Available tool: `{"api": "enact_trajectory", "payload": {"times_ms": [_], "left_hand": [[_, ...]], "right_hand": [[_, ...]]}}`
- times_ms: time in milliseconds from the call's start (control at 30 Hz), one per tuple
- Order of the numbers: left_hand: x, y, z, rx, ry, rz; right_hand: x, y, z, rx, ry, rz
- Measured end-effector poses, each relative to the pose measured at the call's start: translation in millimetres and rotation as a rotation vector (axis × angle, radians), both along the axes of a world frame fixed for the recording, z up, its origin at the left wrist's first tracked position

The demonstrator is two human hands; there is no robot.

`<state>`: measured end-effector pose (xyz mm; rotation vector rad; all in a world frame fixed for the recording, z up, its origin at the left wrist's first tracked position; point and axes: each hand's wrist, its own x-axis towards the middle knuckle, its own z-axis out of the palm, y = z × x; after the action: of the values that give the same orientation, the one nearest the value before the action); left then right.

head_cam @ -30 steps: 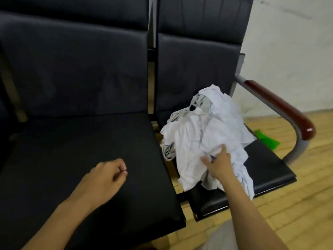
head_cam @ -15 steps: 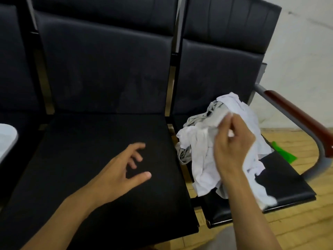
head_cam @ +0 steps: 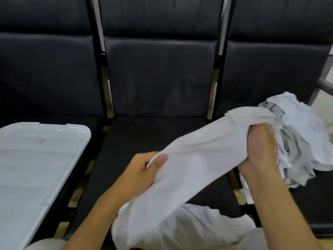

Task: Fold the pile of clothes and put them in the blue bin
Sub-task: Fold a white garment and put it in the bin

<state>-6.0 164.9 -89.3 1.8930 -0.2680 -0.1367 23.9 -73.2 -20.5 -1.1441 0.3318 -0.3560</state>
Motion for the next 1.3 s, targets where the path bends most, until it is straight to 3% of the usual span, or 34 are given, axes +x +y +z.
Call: {"api": "enact_trajectory", "payload": {"times_ms": [100, 167, 233, 333, 433, 567, 633, 700, 800, 867, 933, 1033, 1100, 1167, 1233, 1300], "left_hand": [[5.7, 11.6, -12.9, 0.212, -0.054, 0.113], [9.7, 14.1, -15.1, 0.167, -0.056, 0.247], [13.9, 18.3, -7.5, 0.045, -0.049, 0.401], [19.8, 28.2, 4.8, -0.042, -0.039, 0.494], [24.0, 29.7, 5.1, -0.14, 0.144, 0.514], [34.8, 26.3, -0.1, -0.557, 0.541, 0.701], [36.0, 30.0, 0.6, -0.684, 0.568, 0.599], [33.4, 37.7, -5.5, -0.471, 0.53, 0.464], [25.1, 47.8, -30.1, 0.236, 0.509, 0.219], [15.2, 47.1, -48.2, 0.559, 0.554, 0.051], [7.4, 48.2, -69.2, 0.742, 0.492, -0.016], [3.1, 54.3, -81.2, 0.793, 0.421, 0.078], [4.9, 61.6, -70.9, 0.652, 0.328, 0.217], [4.2, 64.2, -47.4, 0.217, 0.303, 0.316], [1.6, 61.4, -24.3, -0.302, 0.376, 0.265], [-0.9, 59.7, -13.4, -0.617, 0.429, 0.236]], "right_hand": [[12.1, 9.0, -12.9, 0.219, 0.06, 0.087], [16.1, 22.3, -14.5, 0.391, 0.02, 0.093], [19.2, 30.6, -19.7, 0.336, -0.009, 0.137], [24.6, 27.2, -33.2, 0.146, -0.015, 0.122], [25.5, 24.8, -45.1, -0.021, -0.02, 0.297], [17.9, 34.9, -72.3, -0.711, 0.28, 0.792], [4.9, 47.6, -86.3, -0.954, 0.383, 1.184], [-6.7, 63.3, -102.9, -1.119, 0.445, 1.384], [-15.0, 81.8, -124.7, -1.472, 0.474, 1.143], [-12.5, 85.9, -131.5, -1.565, 0.45, 1.015], [-9.5, 84.4, -130.6, -1.557, 0.45, 0.976], [-2.6, 73.1, -120.7, -1.612, 0.441, 0.858], [1.4, 66.4, -109.6, -1.697, 0.424, 0.703], [3.0, 62.7, -97.0, -1.752, 0.412, 0.586], [1.9, 65.3, -88.4, -1.798, 0.356, 0.51], [-4.2, 72.5, -81.8, -1.666, 0.184, 0.478]]}}
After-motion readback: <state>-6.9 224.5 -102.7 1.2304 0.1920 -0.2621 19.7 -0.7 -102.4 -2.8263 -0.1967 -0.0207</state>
